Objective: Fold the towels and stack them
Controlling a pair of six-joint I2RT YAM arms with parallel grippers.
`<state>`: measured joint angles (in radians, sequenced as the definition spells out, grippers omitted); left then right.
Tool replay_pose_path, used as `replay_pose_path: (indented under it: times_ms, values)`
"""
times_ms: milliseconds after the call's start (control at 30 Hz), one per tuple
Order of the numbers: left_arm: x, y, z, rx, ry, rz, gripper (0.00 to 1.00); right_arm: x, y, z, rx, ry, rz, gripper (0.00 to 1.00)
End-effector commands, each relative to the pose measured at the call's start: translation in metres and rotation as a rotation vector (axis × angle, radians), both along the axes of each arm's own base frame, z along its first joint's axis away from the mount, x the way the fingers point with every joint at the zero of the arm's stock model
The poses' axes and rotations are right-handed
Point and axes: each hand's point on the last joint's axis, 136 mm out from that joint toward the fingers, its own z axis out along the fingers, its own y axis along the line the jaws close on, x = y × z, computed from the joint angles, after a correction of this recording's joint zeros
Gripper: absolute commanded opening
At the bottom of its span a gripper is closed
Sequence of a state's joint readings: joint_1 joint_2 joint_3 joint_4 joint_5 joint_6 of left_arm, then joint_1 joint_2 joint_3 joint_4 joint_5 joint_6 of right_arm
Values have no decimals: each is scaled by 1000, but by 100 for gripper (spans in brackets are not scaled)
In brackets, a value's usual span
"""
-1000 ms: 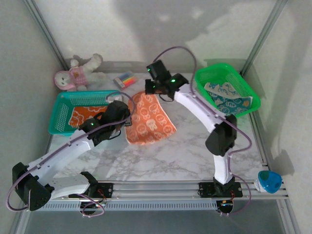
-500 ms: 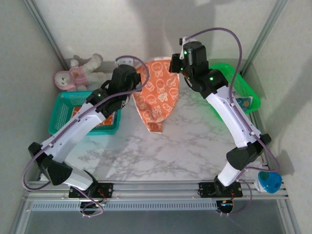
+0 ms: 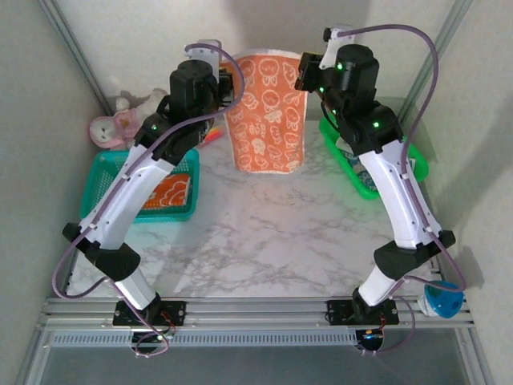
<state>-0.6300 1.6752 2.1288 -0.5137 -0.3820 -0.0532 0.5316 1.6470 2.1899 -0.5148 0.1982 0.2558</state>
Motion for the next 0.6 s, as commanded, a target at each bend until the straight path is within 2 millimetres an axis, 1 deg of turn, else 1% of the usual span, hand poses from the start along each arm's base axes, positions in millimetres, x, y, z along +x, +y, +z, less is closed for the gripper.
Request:
replay_pose_path:
  times_ms: [0,167,333,567]
  values:
    - [-21,-10,8,18,-2,-71,0,-24,-3,17,36,-21,56,0]
    - [-54,-20,10,-11,-6,-143,0,-53,-12,11,63,-3,80,0]
    - [-97,-40,6,22,-17,-239,0,-91,-18,-2,83,9,111,0]
    - [-157,-47,6,31,-42,-258,0,-140,-29,-20,109,39,147,0]
